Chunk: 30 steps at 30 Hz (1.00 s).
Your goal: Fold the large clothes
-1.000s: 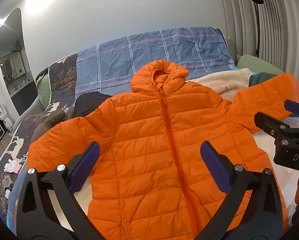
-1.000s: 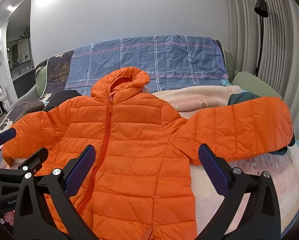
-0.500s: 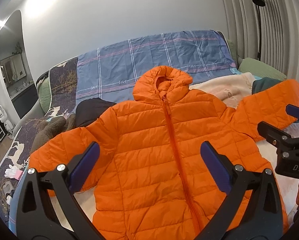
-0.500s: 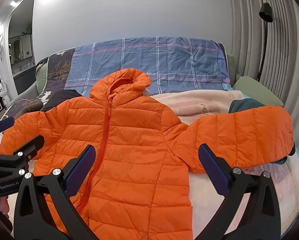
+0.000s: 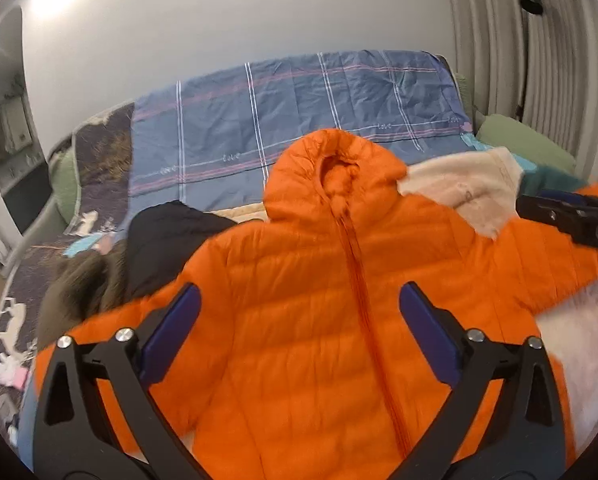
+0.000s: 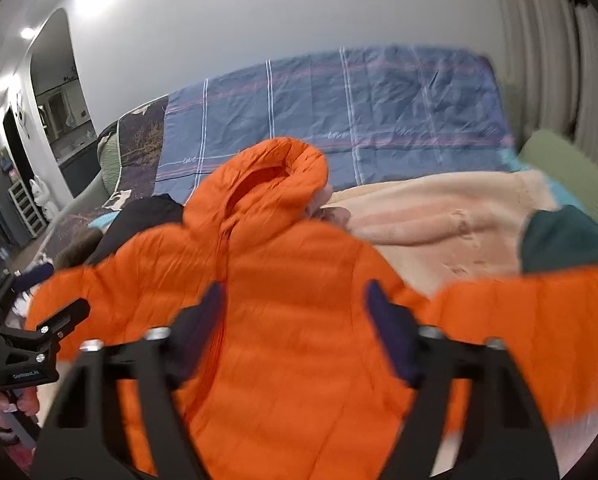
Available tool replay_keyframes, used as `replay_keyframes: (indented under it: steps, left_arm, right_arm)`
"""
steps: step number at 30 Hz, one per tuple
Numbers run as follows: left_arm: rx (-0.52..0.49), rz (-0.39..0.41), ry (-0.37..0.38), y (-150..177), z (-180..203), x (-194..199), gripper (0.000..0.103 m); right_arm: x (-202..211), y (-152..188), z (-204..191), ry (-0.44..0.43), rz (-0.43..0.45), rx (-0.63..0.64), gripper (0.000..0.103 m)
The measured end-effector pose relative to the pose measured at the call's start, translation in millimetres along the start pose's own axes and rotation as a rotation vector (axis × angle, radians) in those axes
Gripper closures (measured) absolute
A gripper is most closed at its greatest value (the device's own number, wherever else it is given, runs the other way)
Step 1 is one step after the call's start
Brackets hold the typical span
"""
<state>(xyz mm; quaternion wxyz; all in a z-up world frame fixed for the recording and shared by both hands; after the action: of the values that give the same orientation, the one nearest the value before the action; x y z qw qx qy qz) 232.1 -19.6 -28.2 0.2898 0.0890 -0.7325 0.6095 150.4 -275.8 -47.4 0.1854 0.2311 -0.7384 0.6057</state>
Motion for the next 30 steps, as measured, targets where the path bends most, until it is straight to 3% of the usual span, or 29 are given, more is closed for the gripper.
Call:
replay_keyframes:
  steps: [2,6,10,15,16,17,18,19,20,23,27,30]
  left_arm:
    - [0.057,-0.039,0.045,-21.3,-13.8,-36.5,0.018]
    - [0.157,-0.114,0.135,-55.9,-35.6,-116.0,0.020]
    - [0.203,-0.173,0.111,-69.2,-49.3,-183.5,0.019]
    - [0.312,-0.221,0.168,-75.9,-47.2,-236.3,0.019]
    - [0.316,-0.219,0.181,-78.1,-43.2,-244.6,0.022]
    - [0.316,-0.216,0.188,-79.0,-40.1,-248.8,0.035]
    - [0.320,-0.212,0.214,-81.2,-34.6,-254.2,0.047]
    - [0.326,-0.218,0.235,-78.2,-32.2,-253.6,0.071]
    - [0.329,-0.227,0.247,-76.6,-28.3,-255.0,0.081]
    - [0.307,-0.190,0.275,-78.4,-22.1,-246.6,0.092]
    - [0.314,-0.103,0.343,-85.6,-23.6,-203.0,0.093]
    - [0.292,-0.042,0.403,-84.9,-25.4,-153.3,0.093]
  right_arm:
    - [-41.4,-30.0,15.3,-0.089,-0.045,-0.091,0.039]
    - [-117.4,-68.6,45.1,-0.121,-0.095,-0.252,0.038]
    - [-179.0,-79.2,58.3,-0.136,-0.148,-0.393,0.038]
    - [-224.0,-85.9,50.2,-0.195,-0.161,-0.488,0.038]
    - [-229.8,-88.2,46.8,-0.202,-0.156,-0.486,0.043]
    - [-235.9,-90.4,43.3,-0.201,-0.155,-0.477,0.051]
    - [-243.3,-93.9,43.8,-0.203,-0.130,-0.467,0.078]
    - [-249.0,-95.5,40.5,-0.213,-0.133,-0.458,0.095]
    - [-250.4,-96.9,39.2,-0.219,-0.126,-0.458,0.096]
    - [-239.7,-105.3,36.2,-0.274,-0.062,-0.441,0.100]
    - [-189.6,-115.5,22.4,-0.406,0.014,-0.415,0.100]
    - [-131.1,-114.9,1.1,-0.509,0.065,-0.316,0.100]
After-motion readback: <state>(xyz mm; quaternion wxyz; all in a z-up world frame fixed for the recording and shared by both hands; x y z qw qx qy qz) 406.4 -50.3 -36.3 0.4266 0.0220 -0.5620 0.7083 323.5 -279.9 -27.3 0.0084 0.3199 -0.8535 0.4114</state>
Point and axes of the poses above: each gripper's, at about its wrist camera, not at the fingertips, and x roughly against the way its jaws point, z to its right, y to its underside, the point moved 8 cm from there along -x, roughly the way its jaws point, and after that the axes turned 4 degrees about z, right-handed, at the moved point
